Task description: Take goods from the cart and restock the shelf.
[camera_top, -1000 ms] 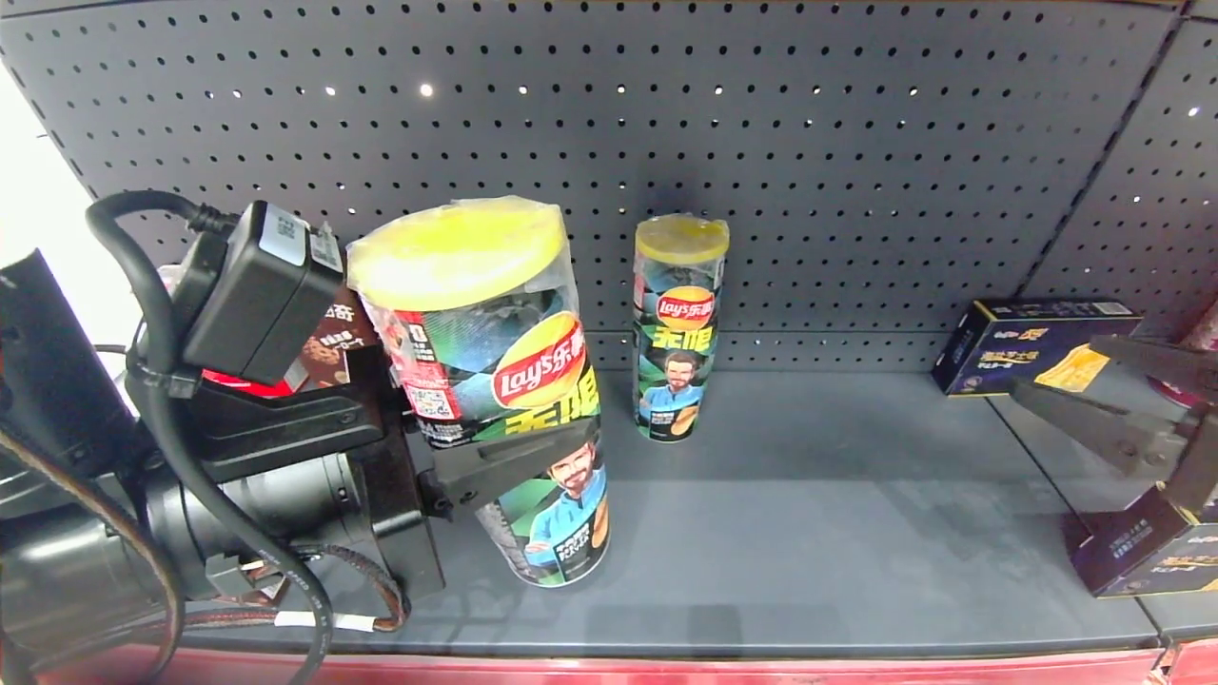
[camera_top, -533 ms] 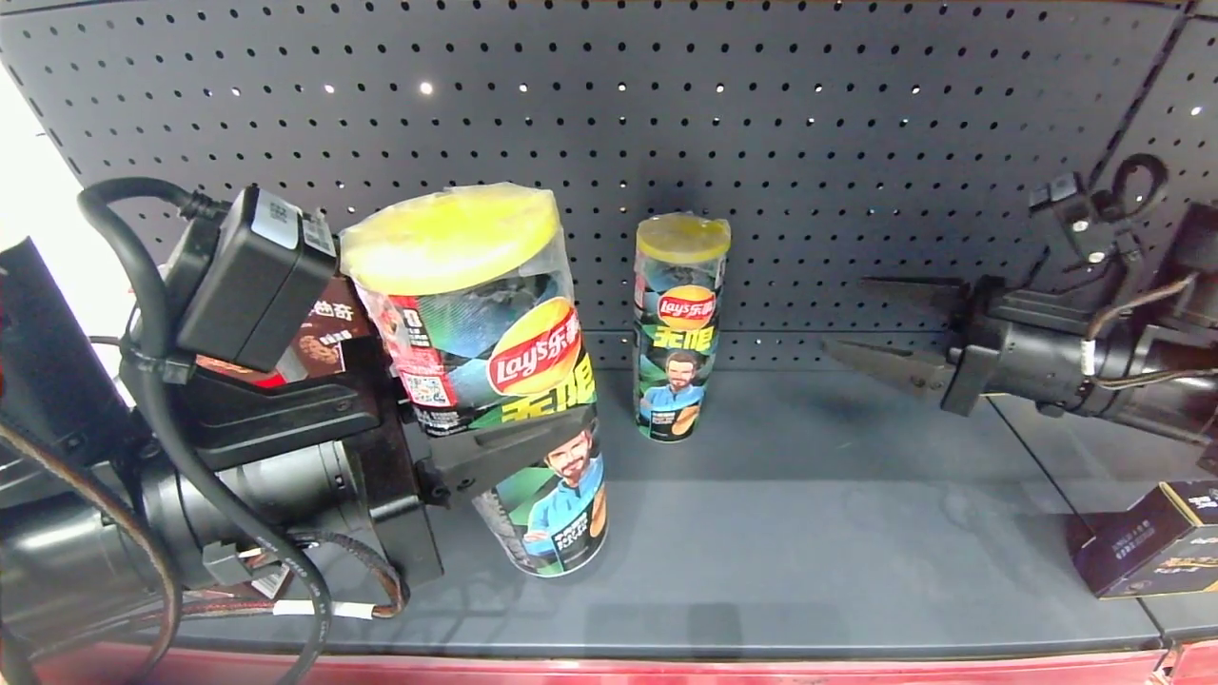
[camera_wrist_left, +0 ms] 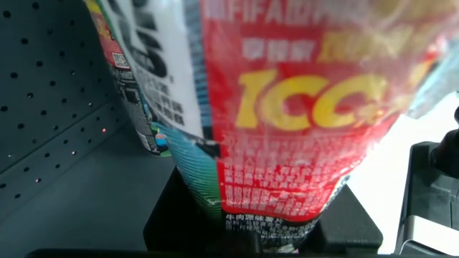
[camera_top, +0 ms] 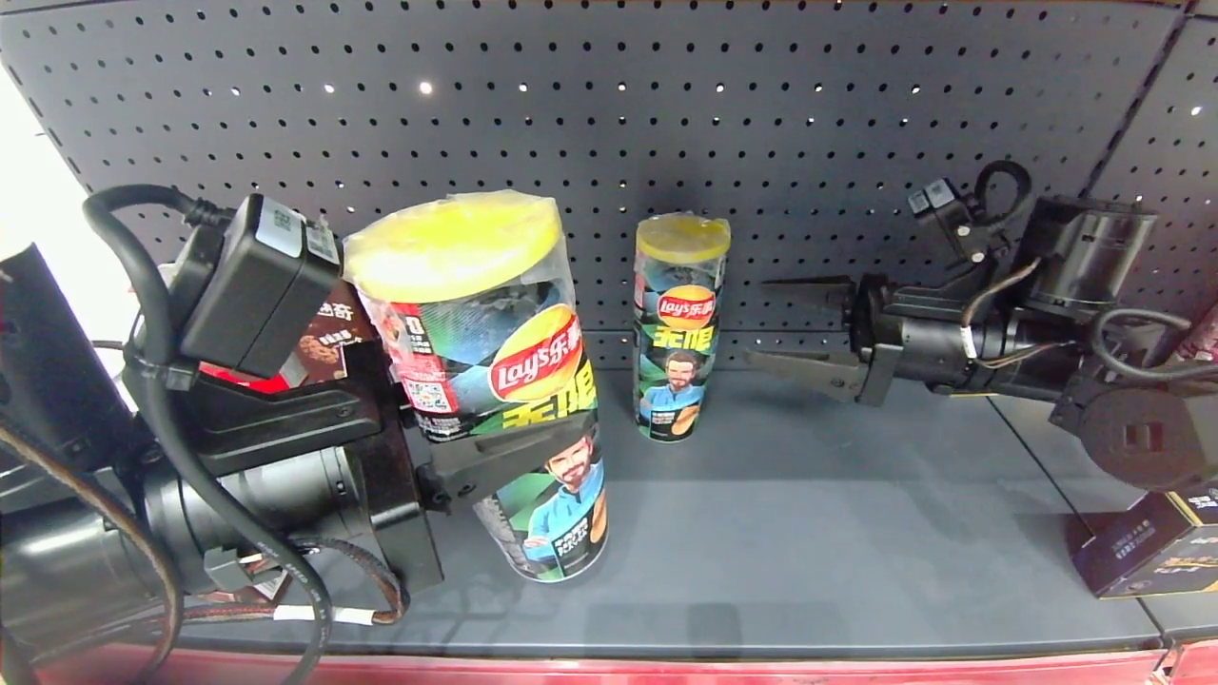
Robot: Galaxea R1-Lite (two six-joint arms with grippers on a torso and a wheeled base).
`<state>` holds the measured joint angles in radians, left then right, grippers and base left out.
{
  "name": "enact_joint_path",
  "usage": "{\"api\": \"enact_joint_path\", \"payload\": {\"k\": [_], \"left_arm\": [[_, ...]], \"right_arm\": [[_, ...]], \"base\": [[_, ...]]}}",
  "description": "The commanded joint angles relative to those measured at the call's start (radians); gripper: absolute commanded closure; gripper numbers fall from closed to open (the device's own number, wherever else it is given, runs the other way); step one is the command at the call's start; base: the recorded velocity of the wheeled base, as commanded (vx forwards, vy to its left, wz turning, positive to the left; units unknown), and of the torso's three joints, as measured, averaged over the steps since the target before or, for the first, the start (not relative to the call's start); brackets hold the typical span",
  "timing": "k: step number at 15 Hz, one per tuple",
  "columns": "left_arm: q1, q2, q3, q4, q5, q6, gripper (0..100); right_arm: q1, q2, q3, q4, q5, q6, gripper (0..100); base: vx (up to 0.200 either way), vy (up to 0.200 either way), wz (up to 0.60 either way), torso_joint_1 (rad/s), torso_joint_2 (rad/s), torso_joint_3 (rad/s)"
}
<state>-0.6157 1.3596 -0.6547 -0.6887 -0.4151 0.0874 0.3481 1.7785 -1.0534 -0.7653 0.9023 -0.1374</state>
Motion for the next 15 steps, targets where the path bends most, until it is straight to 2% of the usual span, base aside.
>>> {"api": "enact_joint_path", "payload": {"k": [1, 8, 15], "left_arm": [[-0.001, 0.000, -0.003, -0.002, -0.001, -0.014, 100], [-0.001, 0.000, -0.005, -0.002, -0.002, -0.023, 100], [0.002, 0.004, -0.003, -0.002, -0.004, -0.023, 100]], "right_arm": [[0.011, 0.076, -0.066, 0.003, 0.001, -0.001, 0], [0.017, 0.187, -0.174, 0.026, 0.024, 0.001, 0], [0.061, 0.292, -0.246, 0.026, 0.023, 0.001, 0]], "base": [[0.000, 0.000, 0.00, 0.000, 0.00, 0.000], [0.000, 0.000, 0.00, 0.000, 0.00, 0.000], [0.000, 0.000, 0.00, 0.000, 0.00, 0.000]]}}
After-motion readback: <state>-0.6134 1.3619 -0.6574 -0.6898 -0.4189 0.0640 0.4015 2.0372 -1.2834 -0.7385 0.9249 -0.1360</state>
